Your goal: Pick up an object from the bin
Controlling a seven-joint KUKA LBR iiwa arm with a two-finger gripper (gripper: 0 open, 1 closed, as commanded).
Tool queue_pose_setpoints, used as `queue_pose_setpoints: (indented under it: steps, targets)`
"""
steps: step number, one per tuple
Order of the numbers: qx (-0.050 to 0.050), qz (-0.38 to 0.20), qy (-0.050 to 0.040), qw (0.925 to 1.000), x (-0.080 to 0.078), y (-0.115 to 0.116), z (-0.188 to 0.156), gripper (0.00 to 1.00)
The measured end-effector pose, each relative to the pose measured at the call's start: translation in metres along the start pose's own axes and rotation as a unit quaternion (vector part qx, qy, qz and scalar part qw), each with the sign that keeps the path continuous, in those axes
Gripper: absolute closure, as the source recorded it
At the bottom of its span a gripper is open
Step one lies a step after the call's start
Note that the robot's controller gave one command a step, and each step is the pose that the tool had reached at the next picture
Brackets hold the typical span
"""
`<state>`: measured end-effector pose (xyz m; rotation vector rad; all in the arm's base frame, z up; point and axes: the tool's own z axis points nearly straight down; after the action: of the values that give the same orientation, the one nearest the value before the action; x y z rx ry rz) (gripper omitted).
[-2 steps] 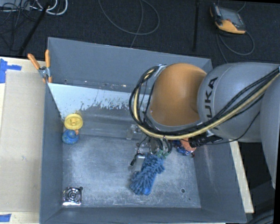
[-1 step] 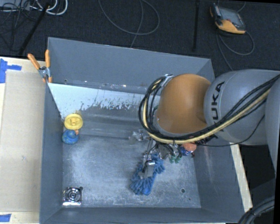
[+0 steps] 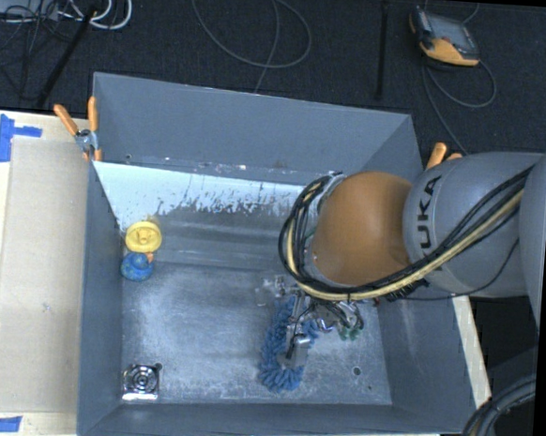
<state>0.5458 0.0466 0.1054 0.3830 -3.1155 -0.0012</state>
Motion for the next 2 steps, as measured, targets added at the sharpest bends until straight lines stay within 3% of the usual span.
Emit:
queue_pose_setpoints:
  steps: [1,2]
  targets:
    - [-0.001,0.076,-0.0021,0.9971,0.0208,-0.0207,0.0317,1.0]
    - [-0.001,0.076,-0.0021,0.9971,0.0209,-0.0208,0.0317,1.0]
